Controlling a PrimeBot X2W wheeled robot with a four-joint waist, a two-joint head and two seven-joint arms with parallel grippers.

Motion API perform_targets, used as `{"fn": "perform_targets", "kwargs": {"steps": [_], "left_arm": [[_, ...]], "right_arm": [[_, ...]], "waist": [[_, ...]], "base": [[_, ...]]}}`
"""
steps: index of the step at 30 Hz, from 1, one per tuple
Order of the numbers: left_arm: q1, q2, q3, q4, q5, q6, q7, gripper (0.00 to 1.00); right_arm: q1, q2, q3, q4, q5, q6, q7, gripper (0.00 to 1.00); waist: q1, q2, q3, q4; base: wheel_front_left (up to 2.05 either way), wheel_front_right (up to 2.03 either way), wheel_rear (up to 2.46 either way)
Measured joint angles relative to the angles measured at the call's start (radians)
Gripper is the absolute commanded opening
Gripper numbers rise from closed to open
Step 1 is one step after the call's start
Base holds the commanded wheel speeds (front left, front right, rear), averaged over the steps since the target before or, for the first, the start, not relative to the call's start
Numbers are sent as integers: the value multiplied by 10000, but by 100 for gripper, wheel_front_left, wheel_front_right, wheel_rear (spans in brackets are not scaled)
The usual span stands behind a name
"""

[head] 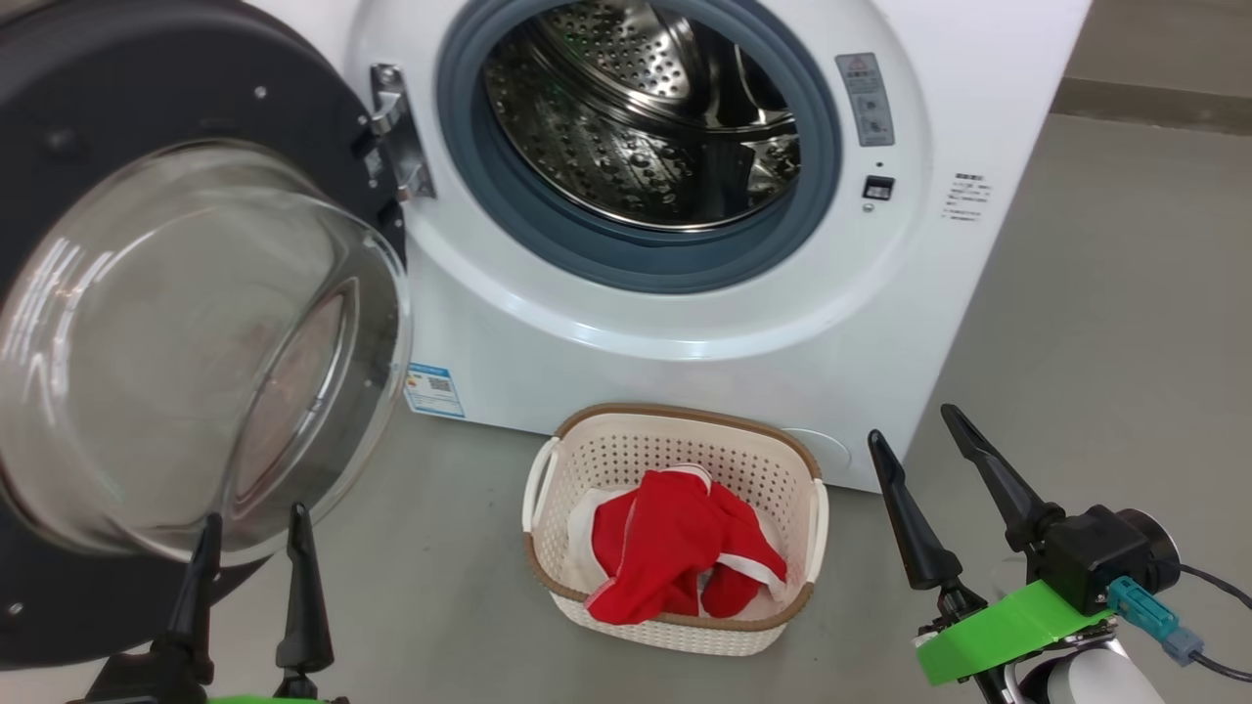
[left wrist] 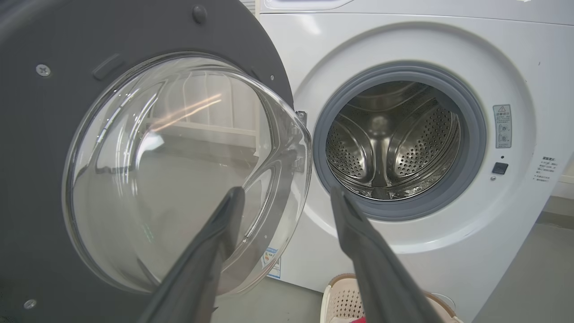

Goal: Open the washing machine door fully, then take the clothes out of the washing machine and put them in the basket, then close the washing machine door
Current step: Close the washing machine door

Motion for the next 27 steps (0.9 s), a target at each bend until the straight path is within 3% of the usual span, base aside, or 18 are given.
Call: {"fn": "perform_targets", "kwargs": {"steps": [15, 27], "left_arm": [[69, 2, 19, -58, -2, 221, 0, 100], [162, 2, 8, -96, -19, 263, 0, 100]], "right_arm": [[0, 12, -8, 31, 96, 0, 0, 100], [0, -4, 38, 44, 98, 0, 0, 100]], "waist": [[0, 0, -54, 744], [0, 0, 71, 882]], "base": [[0, 0, 0], [0, 0, 0]]}}
